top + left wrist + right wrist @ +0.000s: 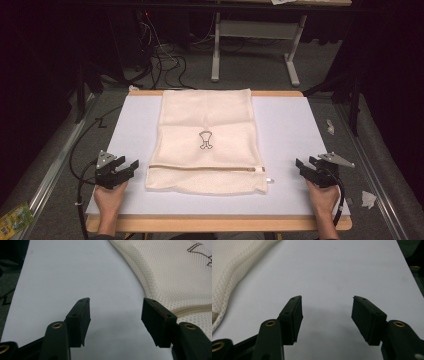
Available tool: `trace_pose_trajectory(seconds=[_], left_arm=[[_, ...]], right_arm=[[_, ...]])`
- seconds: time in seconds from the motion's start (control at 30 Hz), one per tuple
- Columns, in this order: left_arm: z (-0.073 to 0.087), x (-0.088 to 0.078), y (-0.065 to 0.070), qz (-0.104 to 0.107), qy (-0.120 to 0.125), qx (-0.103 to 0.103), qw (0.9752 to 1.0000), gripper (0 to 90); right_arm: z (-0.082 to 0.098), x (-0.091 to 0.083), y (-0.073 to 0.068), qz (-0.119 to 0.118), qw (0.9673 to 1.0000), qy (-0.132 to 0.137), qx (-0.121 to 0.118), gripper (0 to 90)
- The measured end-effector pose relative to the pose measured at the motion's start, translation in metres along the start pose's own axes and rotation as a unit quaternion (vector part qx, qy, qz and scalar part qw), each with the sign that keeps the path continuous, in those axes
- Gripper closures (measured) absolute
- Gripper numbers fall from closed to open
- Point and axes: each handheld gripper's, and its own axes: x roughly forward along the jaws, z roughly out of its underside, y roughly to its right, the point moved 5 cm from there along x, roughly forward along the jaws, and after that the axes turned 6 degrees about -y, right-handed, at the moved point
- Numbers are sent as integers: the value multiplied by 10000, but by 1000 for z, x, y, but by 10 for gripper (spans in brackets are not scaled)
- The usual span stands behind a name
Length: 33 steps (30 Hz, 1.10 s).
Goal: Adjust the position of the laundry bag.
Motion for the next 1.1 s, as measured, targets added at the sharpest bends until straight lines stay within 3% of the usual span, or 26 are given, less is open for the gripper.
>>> trace_pose_trajectory(seconds=[0.23, 0.33, 0.53, 0.57, 0.6, 0.7, 0.8, 1.1], left_arm=[[-1, -1, -3, 117, 36, -188, 9997, 389], [-1, -6, -5, 113, 283, -318, 9990, 389], [-2, -6, -4, 84, 265, -284, 9992, 387], [-3, -6, -3, 113, 263, -289, 9992, 387], [-6, -7, 0, 271, 278, -396, 9985, 361], [-9, -7, 4, 312, 272, -357, 9985, 354], [-15, -10, 8, 370, 201, -250, 9988, 355], [-20, -15, 18, 398, 94, -198, 9990, 365]], right_arm=[[0, -2, -2, 65, 10000, 51, -53, 422], [-1, -3, 1, 40, 9999, 126, 19, 412], [-4, -5, 2, 166, 9996, 246, 13, 402], [-4, -5, 2, 166, 9996, 246, 13, 402], [-4, -5, 3, 184, 9996, 225, 6, 403], [-4, -6, 3, 201, 9996, 178, -16, 400], [-4, -9, 3, 80, 9998, 177, 24, 394], [-5, -12, 0, -203, 9997, 93, 34, 449]])
